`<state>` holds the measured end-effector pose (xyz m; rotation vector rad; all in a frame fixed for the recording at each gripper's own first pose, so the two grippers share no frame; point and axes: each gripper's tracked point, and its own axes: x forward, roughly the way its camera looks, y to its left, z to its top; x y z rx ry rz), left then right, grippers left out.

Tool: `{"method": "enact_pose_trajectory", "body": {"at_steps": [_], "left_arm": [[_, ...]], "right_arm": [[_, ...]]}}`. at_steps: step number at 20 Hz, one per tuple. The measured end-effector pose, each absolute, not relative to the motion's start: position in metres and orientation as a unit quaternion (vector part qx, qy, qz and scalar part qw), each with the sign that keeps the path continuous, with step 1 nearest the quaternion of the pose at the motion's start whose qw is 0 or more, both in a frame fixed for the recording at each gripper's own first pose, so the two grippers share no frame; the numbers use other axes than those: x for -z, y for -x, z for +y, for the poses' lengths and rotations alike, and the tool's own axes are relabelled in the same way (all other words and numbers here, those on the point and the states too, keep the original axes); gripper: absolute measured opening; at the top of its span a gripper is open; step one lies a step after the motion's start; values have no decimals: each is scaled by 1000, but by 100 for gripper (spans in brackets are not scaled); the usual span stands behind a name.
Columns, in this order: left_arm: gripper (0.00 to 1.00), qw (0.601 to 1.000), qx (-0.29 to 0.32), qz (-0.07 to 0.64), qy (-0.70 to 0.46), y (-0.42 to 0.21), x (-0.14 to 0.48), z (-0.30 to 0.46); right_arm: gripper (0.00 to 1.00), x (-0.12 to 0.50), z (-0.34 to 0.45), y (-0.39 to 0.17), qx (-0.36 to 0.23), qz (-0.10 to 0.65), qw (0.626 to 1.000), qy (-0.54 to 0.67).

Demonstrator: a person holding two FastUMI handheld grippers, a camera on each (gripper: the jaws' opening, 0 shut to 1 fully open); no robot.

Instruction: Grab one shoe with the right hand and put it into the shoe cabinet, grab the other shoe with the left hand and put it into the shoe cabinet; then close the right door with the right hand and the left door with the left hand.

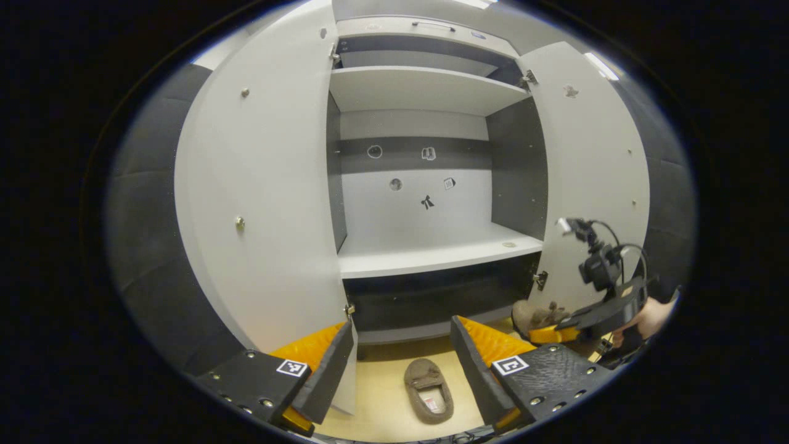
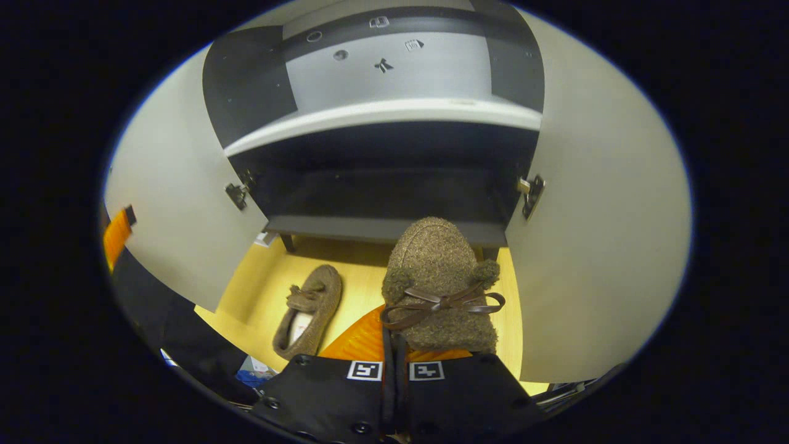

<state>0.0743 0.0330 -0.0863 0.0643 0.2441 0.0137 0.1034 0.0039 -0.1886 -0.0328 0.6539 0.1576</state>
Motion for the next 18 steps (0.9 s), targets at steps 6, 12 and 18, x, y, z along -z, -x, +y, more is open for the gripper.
{"method": "enact_pose_trajectory", "body": {"at_steps": [6,12,18], "left_arm": [[89,993,-16,112,-33,-81,77,36],[92,994,-9,100,-48,-91,71,33],[92,993,-39,100,-53,-91,67,42]], "right_arm": [[2,88,19,-109,-89,260,962,0],[2,13,38,-161,-127,172,977,-4],[0,-52,34,-227,-119,94,988,23]]}}
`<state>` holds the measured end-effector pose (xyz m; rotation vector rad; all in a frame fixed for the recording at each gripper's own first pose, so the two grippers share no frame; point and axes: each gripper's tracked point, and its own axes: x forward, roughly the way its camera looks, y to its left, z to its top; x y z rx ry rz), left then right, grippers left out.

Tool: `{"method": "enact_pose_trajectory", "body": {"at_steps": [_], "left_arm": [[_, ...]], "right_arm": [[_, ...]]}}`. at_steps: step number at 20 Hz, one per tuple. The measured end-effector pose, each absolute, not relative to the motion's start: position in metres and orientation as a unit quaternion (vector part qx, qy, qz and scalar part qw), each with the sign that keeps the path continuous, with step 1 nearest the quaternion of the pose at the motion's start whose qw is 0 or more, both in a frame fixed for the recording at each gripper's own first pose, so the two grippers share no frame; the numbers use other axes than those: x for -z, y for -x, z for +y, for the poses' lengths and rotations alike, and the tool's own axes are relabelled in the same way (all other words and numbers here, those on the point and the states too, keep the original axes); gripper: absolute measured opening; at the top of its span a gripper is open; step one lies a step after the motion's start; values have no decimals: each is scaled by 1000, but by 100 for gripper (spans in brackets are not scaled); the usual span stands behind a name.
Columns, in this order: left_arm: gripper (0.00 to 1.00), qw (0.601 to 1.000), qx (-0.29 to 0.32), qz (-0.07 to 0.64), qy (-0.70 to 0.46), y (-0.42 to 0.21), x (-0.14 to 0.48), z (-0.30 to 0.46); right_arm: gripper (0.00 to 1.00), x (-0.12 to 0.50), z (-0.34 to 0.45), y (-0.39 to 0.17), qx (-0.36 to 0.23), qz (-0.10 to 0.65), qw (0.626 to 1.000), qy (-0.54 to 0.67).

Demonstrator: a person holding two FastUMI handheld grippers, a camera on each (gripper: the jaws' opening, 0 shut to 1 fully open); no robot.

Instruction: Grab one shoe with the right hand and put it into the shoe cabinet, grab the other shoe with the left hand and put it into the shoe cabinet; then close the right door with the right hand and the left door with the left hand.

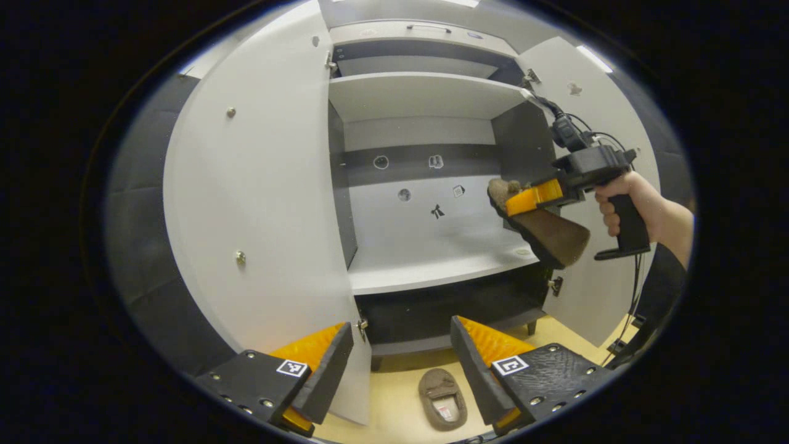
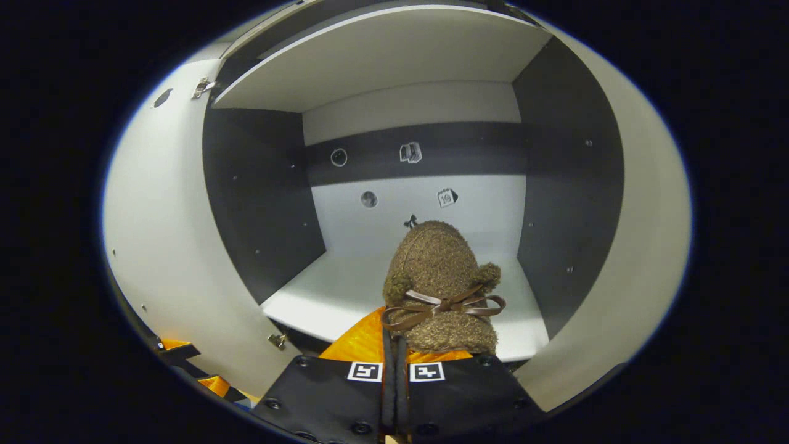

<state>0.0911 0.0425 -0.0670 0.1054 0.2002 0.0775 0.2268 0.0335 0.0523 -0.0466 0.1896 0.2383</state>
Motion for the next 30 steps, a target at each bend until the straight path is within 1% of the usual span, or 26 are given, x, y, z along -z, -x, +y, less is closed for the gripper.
{"method": "enact_pose_trajectory", "body": {"at_steps": [1,5,8,10,11,12,14,15,16,19,20,24,25,28,29,30], "left_arm": [[92,993,-43,99,-47,-91,67,44],[92,992,-50,106,-43,-92,65,44],[92,990,-57,112,-57,-95,66,45],[92,989,-59,127,-50,-99,78,43],[92,988,-58,133,-43,-102,82,42],[92,989,-57,134,-39,-105,82,40],[92,989,-59,128,-45,-108,78,38],[96,989,-62,124,-52,-109,75,37],[92,989,-64,120,-58,-110,72,37],[92,988,-61,123,-68,-110,73,31],[92,988,-61,127,-70,-109,75,31],[92,986,-74,132,-70,-99,76,37],[92,986,-79,133,-69,-96,77,40],[92,985,-91,136,-58,-89,80,45],[92,985,-93,136,-54,-86,81,46],[92,985,-94,137,-51,-84,81,46]], "right_arm": [[2,-62,33,-239,-115,83,990,20],[3,-79,24,-292,-89,66,994,6],[3,-91,15,-328,-77,47,996,-10],[3,-88,8,-350,-65,39,997,-19],[0,-85,5,-359,-56,41,997,-20],[5,-81,4,-365,-51,44,998,-20],[5,-73,8,-375,-53,52,997,-17],[10,-68,11,-379,-57,57,997,-13],[8,-61,16,-383,-62,63,996,-8],[11,-45,24,-391,-62,78,995,-3],[15,-39,25,-394,-62,85,994,-2],[22,-19,34,-396,-76,126,989,2],[25,-16,38,-395,-84,138,987,1],[71,-17,50,-386,-105,151,983,-3],[76,-16,53,-382,-107,162,981,-2],[85,-12,55,-376,-109,178,978,-3]]}}
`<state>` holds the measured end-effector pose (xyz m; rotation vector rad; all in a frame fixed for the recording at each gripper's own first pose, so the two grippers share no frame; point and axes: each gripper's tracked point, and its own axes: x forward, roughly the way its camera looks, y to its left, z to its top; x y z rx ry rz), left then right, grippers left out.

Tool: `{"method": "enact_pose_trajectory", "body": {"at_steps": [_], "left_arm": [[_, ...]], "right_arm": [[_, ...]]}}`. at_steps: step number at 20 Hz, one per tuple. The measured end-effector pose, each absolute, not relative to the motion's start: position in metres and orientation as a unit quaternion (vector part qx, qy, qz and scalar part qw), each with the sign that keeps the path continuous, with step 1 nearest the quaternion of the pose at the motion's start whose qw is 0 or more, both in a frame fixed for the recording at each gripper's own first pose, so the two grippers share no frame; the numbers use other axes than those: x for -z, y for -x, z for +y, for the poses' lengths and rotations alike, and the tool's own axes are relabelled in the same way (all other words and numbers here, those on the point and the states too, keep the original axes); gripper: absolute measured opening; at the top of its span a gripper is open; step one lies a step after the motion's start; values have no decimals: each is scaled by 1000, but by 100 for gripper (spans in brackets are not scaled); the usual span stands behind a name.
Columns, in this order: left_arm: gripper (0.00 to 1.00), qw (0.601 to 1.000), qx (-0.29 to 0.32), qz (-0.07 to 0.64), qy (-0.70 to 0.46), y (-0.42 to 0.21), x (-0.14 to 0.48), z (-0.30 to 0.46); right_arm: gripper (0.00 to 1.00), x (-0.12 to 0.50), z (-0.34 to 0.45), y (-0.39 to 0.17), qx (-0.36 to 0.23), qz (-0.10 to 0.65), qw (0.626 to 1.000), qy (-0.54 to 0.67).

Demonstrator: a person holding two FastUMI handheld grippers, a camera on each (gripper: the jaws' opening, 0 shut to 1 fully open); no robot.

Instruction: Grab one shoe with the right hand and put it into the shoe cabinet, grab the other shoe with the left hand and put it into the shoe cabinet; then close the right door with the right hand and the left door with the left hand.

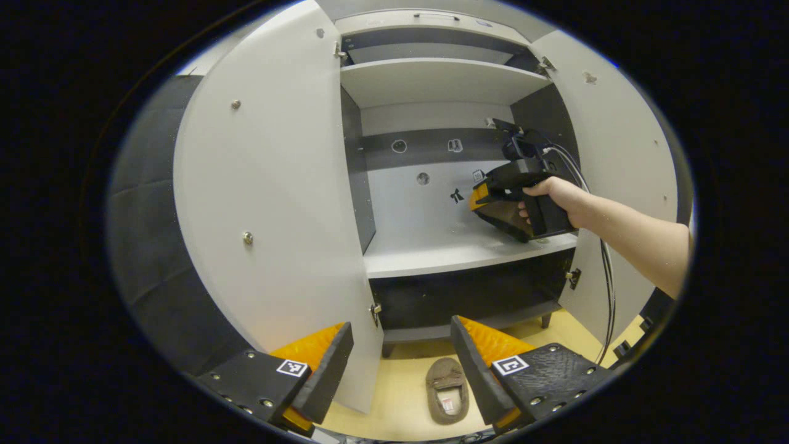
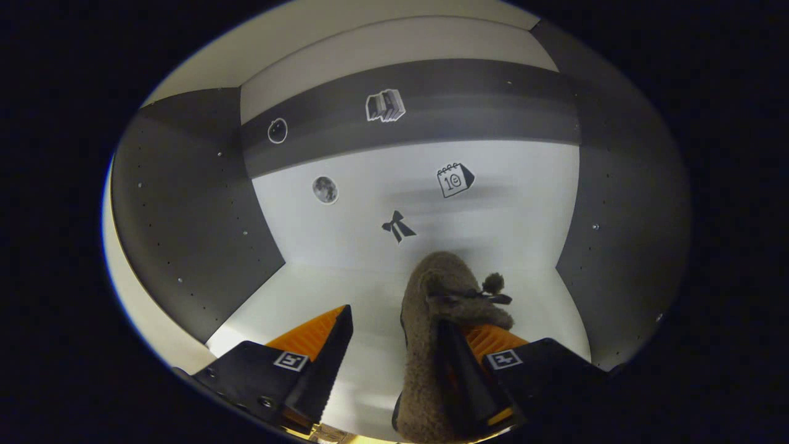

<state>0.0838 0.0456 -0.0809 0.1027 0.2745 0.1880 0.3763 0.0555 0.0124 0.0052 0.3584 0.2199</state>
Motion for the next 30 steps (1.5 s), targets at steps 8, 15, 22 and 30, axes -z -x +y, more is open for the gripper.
{"method": "enact_pose_trajectory", "body": {"at_steps": [8,15,22,30], "left_arm": [[92,987,-91,120,-58,-70,77,47],[92,986,-60,138,-71,-73,104,52],[92,976,-12,205,-68,-75,170,42],[92,955,54,245,-157,-83,241,16]], "right_arm": [[99,-26,67,-329,-119,196,973,8],[99,-88,60,-244,-111,88,990,28],[94,-57,56,-143,-102,23,994,38],[98,-11,10,-60,-33,24,999,12]]}}
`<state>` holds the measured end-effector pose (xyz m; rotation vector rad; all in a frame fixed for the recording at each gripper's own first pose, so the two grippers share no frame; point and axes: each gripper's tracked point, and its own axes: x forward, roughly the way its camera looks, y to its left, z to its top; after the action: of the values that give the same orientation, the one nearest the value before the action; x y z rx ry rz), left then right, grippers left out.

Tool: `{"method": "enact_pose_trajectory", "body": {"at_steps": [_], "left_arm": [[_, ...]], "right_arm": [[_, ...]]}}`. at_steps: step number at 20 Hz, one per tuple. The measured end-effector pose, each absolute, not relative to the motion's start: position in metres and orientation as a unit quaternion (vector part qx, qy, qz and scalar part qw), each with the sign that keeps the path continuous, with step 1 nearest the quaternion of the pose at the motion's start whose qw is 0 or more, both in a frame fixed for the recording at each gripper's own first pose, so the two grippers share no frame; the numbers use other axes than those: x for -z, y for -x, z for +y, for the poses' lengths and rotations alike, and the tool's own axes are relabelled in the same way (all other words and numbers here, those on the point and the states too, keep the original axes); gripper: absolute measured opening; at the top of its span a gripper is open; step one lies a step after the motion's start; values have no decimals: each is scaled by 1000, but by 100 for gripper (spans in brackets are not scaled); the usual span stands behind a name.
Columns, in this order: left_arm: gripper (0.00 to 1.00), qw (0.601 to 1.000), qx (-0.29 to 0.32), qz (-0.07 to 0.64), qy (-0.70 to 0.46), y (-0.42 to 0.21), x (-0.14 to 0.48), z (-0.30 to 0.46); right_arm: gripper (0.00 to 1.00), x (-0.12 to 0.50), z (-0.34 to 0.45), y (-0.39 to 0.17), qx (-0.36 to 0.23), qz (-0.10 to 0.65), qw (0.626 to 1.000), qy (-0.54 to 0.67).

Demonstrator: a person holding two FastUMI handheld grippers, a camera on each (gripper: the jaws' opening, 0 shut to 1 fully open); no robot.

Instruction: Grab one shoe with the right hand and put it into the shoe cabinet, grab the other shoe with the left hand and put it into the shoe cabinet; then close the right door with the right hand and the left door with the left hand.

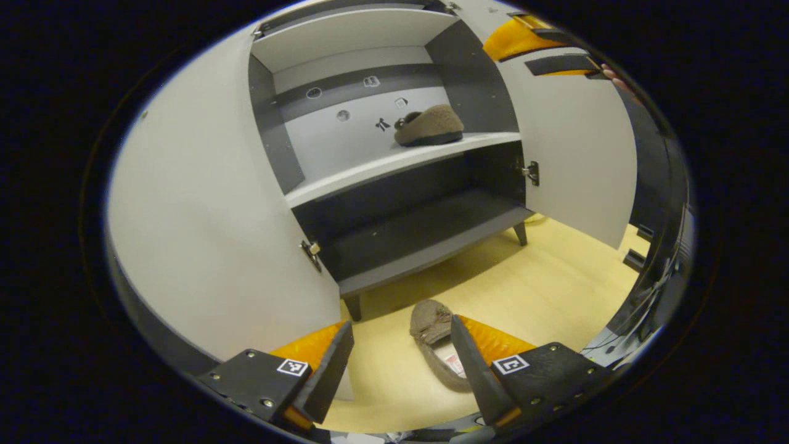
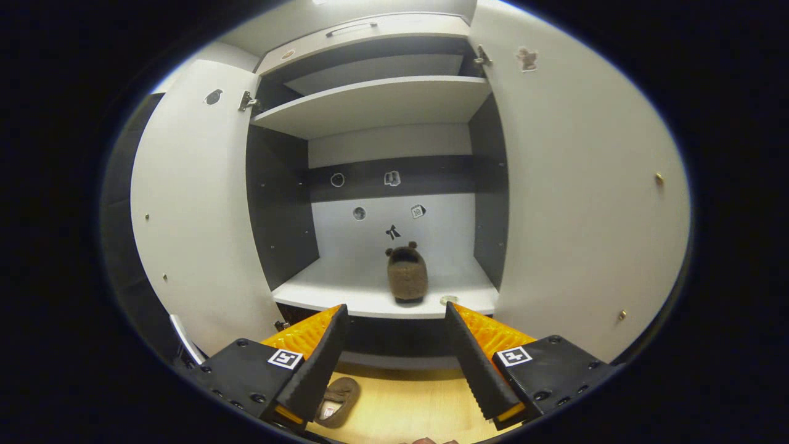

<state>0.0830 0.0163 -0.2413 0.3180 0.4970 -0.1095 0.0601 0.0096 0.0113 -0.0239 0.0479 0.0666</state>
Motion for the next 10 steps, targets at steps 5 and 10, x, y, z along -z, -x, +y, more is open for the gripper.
{"method": "enact_pose_trajectory", "body": {"at_steps": [5,10], "left_arm": [[92,939,95,274,-185,-101,293,5],[92,912,130,311,-236,-111,344,3]], "right_arm": [[98,2,-38,0,47,27,998,12],[98,-21,-89,64,136,2,990,24]]}}
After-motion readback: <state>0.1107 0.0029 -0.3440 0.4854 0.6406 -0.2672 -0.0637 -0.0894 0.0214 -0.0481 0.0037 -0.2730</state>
